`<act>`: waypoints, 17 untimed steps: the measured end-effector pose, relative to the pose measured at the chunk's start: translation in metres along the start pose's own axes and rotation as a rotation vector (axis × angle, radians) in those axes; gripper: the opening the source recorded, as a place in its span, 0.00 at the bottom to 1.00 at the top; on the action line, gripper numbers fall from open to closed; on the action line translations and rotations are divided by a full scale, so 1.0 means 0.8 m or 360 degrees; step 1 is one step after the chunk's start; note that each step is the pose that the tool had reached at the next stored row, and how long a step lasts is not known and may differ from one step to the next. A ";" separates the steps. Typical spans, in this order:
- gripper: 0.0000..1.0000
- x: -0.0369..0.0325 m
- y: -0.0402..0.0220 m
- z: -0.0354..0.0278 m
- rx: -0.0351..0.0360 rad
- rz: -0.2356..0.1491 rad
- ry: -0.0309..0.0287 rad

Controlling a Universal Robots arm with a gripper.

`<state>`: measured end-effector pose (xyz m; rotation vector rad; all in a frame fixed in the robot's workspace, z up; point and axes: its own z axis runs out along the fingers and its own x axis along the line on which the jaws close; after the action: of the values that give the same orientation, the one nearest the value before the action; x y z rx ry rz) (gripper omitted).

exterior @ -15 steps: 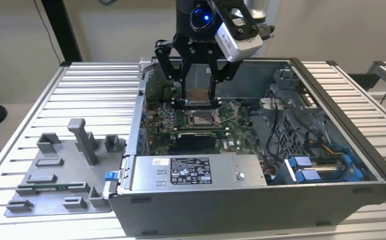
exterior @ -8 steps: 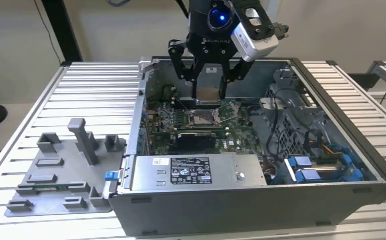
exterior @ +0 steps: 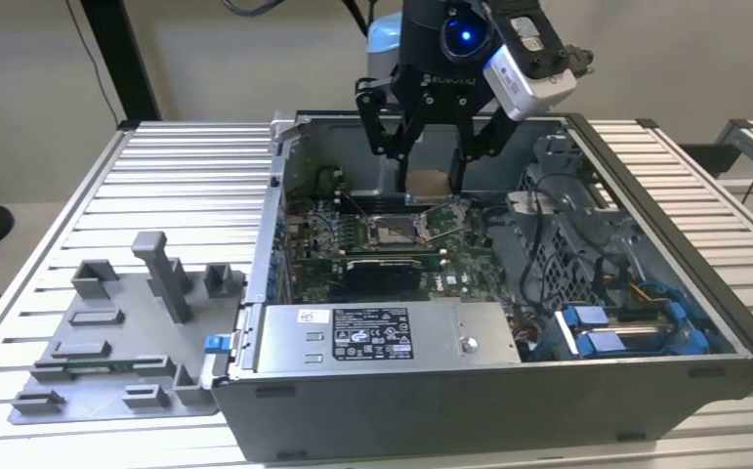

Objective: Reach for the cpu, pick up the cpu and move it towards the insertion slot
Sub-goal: 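Pick up the cpu and move it towards the insertion slot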

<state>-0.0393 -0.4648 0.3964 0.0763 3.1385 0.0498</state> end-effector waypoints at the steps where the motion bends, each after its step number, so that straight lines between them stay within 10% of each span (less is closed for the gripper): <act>1: 0.00 -0.0033 0.0002 -0.0001 0.0000 0.0000 0.00001; 8: 0.00 -0.0241 0.0012 0.0000 0.0000 0.0000 0.00001; 17: 0.00 -0.0269 0.0013 0.0000 0.0000 0.0000 0.00000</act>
<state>-0.0178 -0.4648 0.3965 0.0762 3.1386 0.0495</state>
